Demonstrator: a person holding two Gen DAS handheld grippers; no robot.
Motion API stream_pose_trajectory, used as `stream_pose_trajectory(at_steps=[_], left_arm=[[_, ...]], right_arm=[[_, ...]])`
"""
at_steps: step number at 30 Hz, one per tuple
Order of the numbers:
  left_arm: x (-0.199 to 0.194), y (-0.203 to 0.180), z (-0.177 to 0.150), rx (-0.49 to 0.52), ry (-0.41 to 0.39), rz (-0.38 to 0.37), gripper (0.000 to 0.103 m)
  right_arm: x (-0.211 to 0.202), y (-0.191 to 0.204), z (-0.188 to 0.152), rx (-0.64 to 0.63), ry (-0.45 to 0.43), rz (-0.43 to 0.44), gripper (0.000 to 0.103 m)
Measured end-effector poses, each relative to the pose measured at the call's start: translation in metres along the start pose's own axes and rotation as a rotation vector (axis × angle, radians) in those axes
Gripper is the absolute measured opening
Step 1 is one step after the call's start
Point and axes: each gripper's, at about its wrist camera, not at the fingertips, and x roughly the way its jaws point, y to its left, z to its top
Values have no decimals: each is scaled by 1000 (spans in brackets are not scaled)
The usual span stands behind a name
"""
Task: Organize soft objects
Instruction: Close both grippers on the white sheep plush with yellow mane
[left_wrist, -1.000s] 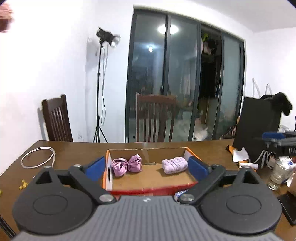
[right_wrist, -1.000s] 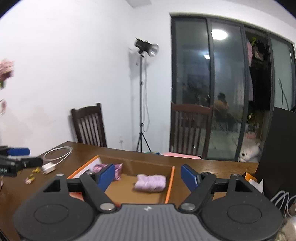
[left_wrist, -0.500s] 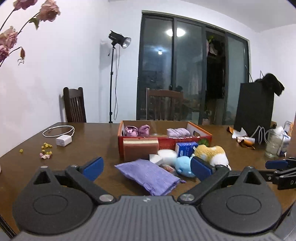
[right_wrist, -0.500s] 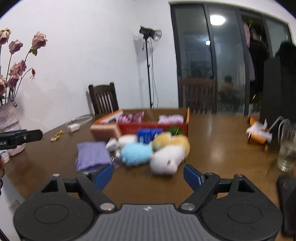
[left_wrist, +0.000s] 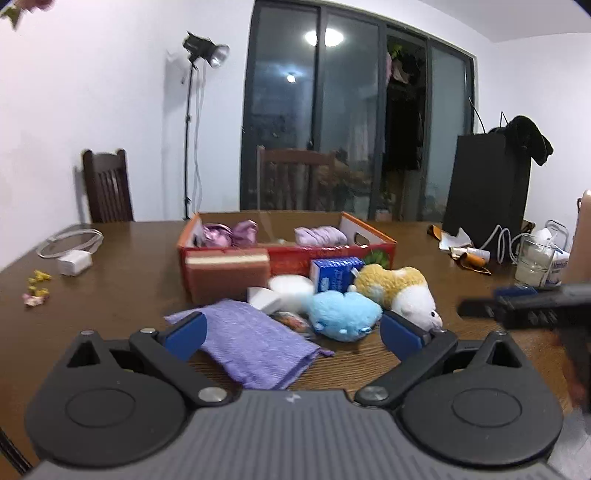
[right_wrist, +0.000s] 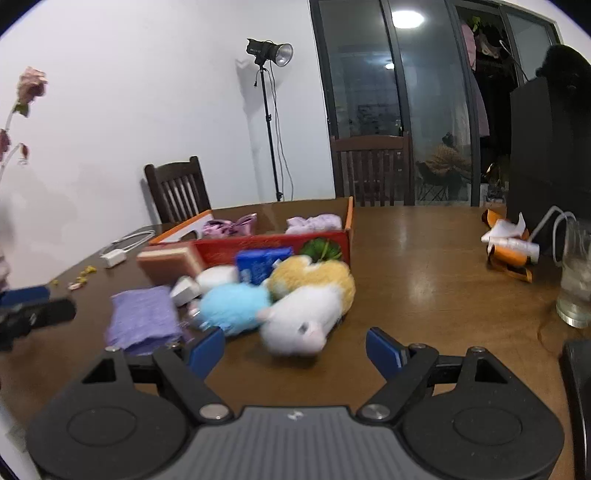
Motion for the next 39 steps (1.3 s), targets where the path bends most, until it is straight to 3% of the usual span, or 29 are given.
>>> stream_pose_trajectory(at_steps=[5, 6, 8, 10, 11, 13, 15, 17, 19, 23, 27, 31, 35, 37, 39], left_arm=[[46, -18, 8, -73, 63, -143, 102], [56, -24, 8, -79, 80, -171, 101], [78, -36, 8, -110, 117, -230, 91], [100, -46, 8, -162, 176, -274, 73], [112, -50, 6, -187, 200, -299, 72], [131, -59, 4, -225, 248, -317, 68], [145, -65, 0, -253, 287, -330, 66], [151, -67, -8, -279, 334, -333, 50], [144, -62, -15, -297, 333, -363, 47], [110, -47, -24, -299, 337, -417, 47], [61, -20, -35, -328, 332, -444, 48], [35, 1, -37, -325, 310, -337, 57], [21, 16, -34, -378, 285, -326, 62], [17, 16, -33, -383, 260, -332, 70], [19, 14, -33, -391, 266, -345, 71]], right_arm=[[54, -24, 37, -46, 35, 47, 81], [70, -31, 45, -42, 60, 76, 77], [96, -41, 59, -25, 98, 133, 67], [119, -50, 69, 10, 119, 182, 59], [130, -53, 72, 28, 131, 186, 57], [142, -52, 73, 15, 156, 185, 41], [143, -50, 67, 1, 173, 166, 38], [133, -52, 61, 12, 168, 171, 37], [118, -57, 54, 50, 168, 160, 36], [81, -58, 38, 124, 183, 142, 34], [32, -36, 11, 162, 186, 191, 33], [-2, -10, -9, 169, 194, 266, 33], [-14, 8, -6, 119, 166, 246, 35], [-18, 7, -2, 133, 145, 248, 35], [-16, 3, -1, 166, 139, 242, 41]])
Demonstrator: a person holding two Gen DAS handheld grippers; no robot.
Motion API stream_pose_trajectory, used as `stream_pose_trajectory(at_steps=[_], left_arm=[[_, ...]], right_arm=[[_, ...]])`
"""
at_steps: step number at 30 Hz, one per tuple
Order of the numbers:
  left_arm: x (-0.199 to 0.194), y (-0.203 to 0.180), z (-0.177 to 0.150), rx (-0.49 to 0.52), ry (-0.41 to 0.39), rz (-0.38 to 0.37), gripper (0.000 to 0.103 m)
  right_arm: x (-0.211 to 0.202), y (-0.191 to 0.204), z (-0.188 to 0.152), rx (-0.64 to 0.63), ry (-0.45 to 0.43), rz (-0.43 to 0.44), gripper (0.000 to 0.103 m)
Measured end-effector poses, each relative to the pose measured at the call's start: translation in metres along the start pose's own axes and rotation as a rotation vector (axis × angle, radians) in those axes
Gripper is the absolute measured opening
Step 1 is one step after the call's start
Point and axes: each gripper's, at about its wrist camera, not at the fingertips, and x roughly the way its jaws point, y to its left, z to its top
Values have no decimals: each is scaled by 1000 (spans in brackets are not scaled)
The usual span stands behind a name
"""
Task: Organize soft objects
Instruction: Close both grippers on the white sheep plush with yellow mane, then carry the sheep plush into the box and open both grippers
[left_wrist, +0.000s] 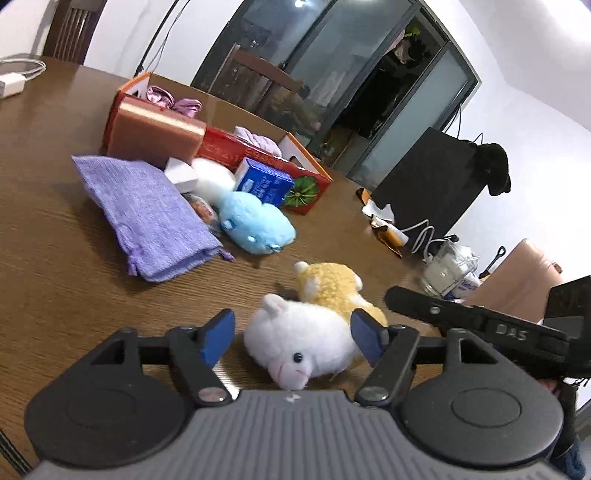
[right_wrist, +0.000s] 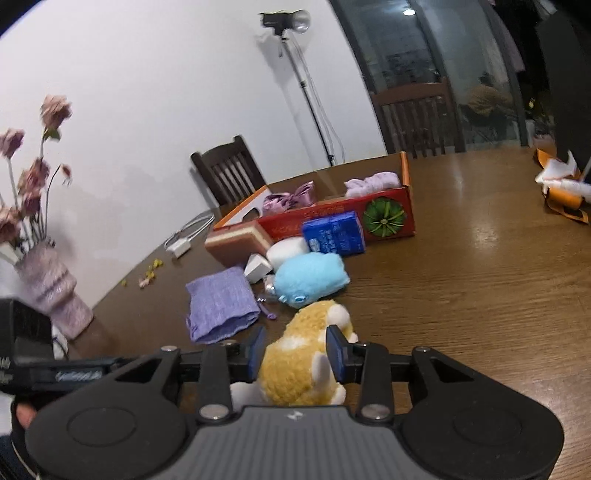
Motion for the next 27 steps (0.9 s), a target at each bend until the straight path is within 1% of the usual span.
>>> stream_pose_trajectory(at_steps=[3, 4, 5, 6, 7, 8, 10, 11, 13, 15, 17, 19, 20, 22, 24, 27], left_arm=[[9, -2, -4, -11, 29, 0, 69], [12, -1, -5, -19, 36, -4, 62], [15, 0, -6, -23, 49, -14, 57], [17, 1, -6, -26, 54, -13, 50], [20, 2, -7, -29, 51, -9, 48], [20, 3, -6, -36, 45, -14, 47], [19, 4, -1, -60, 24, -25, 45], [19, 2, 5, -64, 11, -41, 45], [19, -6, 25, -34, -36, -68, 45], [24, -13, 54, -9, -74, -82, 45], [37, -18, 94, 21, -118, -103, 45], [55, -20, 127, 56, -156, -100, 45], [70, -17, 146, 57, -153, -101, 45], [98, -7, 176, 43, -139, -90, 45], [132, 4, 198, 31, -121, -66, 45], [174, 21, 215, 22, -68, -4, 45]], right_arm=[[7, -8, -6, 52, 20, -6, 41], [10, -11, -8, 70, 26, -1, 41], [12, -14, -10, 89, 27, 7, 41], [14, -16, -12, 112, 30, 21, 41], [18, -18, -14, 125, 34, 33, 42], [20, -18, -15, 127, 35, 34, 41], [22, -18, -15, 123, 37, 29, 37], [21, -18, -11, 126, 35, 28, 37], [14, -16, 1, 123, -6, 32, 37], [10, -13, 25, 91, -62, 34, 37], [15, -11, 57, 46, -108, 32, 37], [26, -13, 93, 0, -155, 27, 37], [36, -17, 114, -19, -167, 27, 37], [63, -27, 147, -17, -160, 13, 37], [98, -42, 176, -6, -131, -4, 37], [149, -62, 198, 5, -71, -34, 37]])
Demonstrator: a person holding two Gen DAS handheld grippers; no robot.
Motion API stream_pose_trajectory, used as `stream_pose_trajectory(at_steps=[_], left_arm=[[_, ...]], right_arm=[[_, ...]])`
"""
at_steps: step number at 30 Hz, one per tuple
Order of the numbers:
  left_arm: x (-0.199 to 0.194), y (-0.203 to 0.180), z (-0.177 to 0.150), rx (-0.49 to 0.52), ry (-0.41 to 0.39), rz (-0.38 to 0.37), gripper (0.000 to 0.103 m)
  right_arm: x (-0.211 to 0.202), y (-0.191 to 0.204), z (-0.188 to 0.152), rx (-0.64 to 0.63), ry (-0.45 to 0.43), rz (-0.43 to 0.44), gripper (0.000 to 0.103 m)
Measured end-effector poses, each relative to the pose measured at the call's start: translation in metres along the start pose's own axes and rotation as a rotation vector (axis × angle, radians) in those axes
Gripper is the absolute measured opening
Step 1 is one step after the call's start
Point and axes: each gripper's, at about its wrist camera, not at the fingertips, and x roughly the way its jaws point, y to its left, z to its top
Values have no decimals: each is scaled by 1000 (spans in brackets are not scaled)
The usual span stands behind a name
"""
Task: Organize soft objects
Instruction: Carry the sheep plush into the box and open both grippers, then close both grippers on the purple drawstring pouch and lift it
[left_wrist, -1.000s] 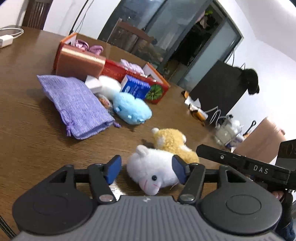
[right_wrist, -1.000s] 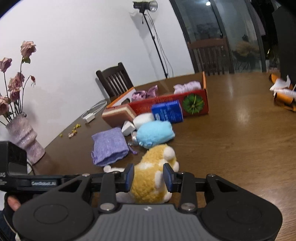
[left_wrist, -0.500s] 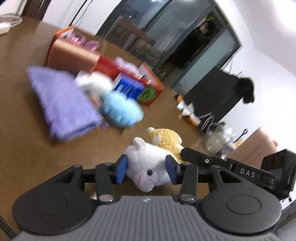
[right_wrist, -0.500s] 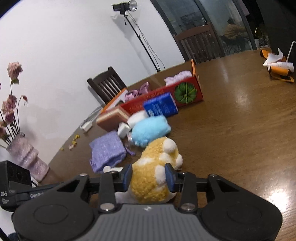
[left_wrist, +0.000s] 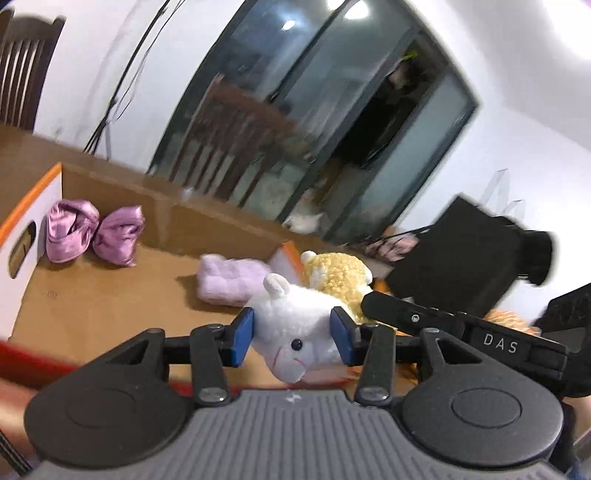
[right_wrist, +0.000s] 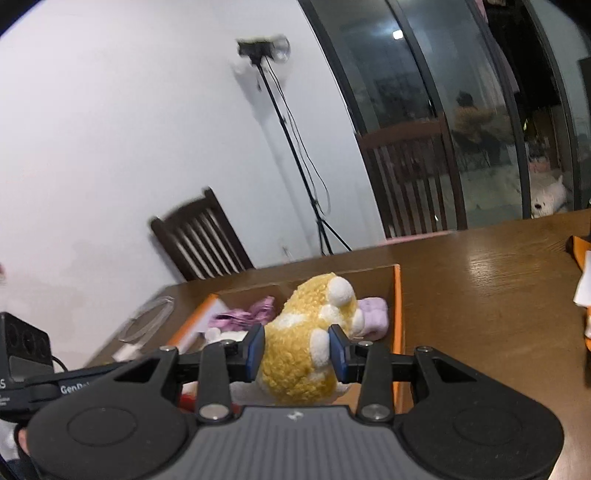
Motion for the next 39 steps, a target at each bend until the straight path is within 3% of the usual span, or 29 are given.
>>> stream_pose_trajectory(at_steps=[5, 11, 13, 17, 20, 27, 33, 39], left_arm=[[44, 18, -2, 12, 109, 80, 45], [51, 17, -12, 57, 145, 74, 46], [45, 13, -8, 60, 149, 67, 47], [0, -6, 5, 130, 78, 80, 51], [-44, -24, 15, 193, 12, 109, 56], [-155, -61, 5, 401, -149, 231, 78], [-223, -78, -25, 463, -244, 259, 86], [-264, -73, -83, 495, -335, 325, 97]], right_arm=[[61, -24, -7, 36, 113, -51, 37], [66, -9, -30, -96, 143, -153, 38], [62, -4, -28, -127, 138, -197, 43], [33, 7, -9, -138, 79, -188, 45], [1, 20, 9, -168, 23, -191, 53], [-92, 62, 24, -231, -108, -151, 67], [-147, 98, 8, -294, -200, -134, 74], [-183, 114, -46, -337, -295, -143, 85]])
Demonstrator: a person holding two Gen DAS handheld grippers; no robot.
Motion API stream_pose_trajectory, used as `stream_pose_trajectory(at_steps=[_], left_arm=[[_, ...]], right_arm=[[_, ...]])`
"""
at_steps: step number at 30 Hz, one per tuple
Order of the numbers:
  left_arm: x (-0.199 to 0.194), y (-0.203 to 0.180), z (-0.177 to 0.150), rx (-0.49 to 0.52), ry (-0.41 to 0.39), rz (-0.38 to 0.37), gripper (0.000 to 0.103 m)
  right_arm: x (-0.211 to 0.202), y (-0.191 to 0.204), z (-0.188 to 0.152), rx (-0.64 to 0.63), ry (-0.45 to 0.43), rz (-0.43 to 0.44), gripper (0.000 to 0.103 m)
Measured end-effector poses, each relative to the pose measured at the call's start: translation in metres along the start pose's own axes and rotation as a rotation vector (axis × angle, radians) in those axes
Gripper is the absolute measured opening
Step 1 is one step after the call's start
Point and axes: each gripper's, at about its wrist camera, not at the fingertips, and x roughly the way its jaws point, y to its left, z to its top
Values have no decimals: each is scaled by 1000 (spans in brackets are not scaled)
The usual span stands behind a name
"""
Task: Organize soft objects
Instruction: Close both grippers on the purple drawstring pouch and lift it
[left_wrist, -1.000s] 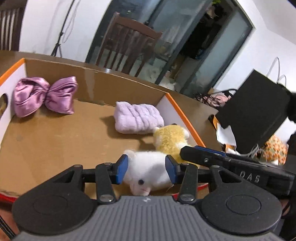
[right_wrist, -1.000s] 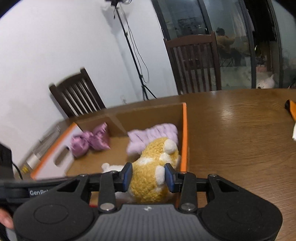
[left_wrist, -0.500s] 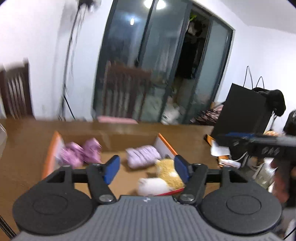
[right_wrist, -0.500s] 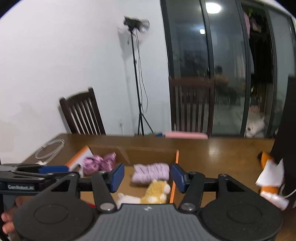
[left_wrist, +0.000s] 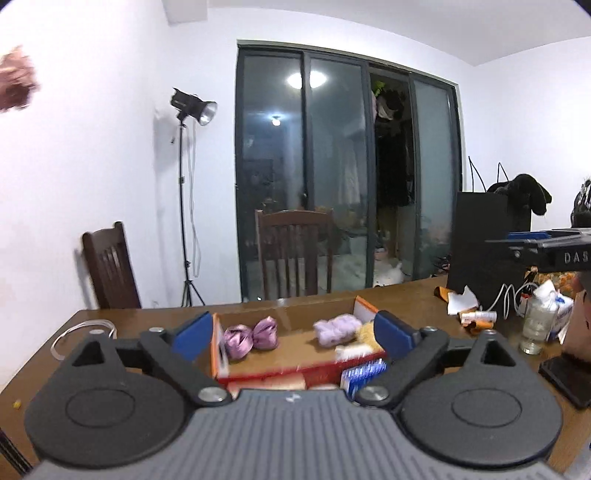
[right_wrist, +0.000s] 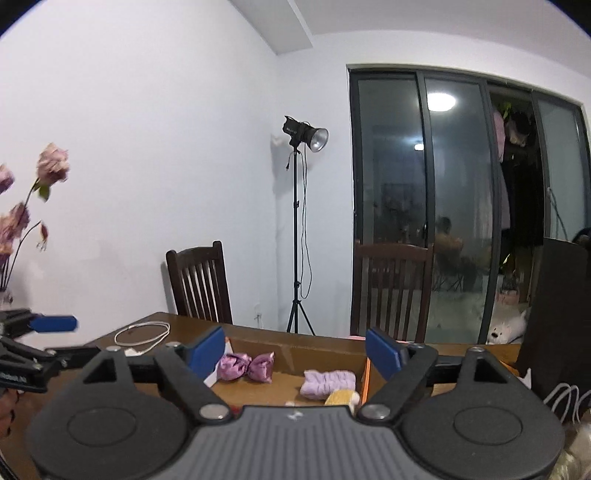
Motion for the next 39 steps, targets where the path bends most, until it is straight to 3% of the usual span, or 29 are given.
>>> stream_pose_trajectory(at_steps=[6, 12, 16, 20, 24, 25, 27, 30, 32, 34, 39], left_arm=[[-37, -1, -69, -37, 39, 57, 99], [-47, 17, -109, -117, 130, 32, 100], [-25, 39, -112, -180, 148, 32, 100], [24, 56, -112, -216, 173, -4, 100], [81, 74, -109, -247, 218, -52, 99], [95, 78, -110, -257, 236, -56, 95], [117, 85, -114, -267, 276, -63, 86], [136, 92, -124, -304, 345, -107, 55], [135, 98, -133, -373, 352, -148, 51], [127, 101, -140, -434, 356, -185, 36], [107, 92, -149, -481, 378, -179, 23]], right_arm=[[-40, 32, -68, -71, -37, -27, 94], [-61, 54, -128, 41, 88, 57, 94], [-52, 68, -139, 19, 137, 65, 94], [-33, 71, -141, 64, 170, 82, 91], [4, 75, -149, 127, 280, 119, 67], [16, 76, -152, 151, 310, 130, 60], [36, 80, -158, 192, 353, 144, 58], [58, 89, -162, 219, 370, 169, 57], [69, 95, -162, 222, 374, 192, 57], [81, 103, -164, 210, 380, 196, 57], [106, 104, -166, 200, 421, 143, 56]])
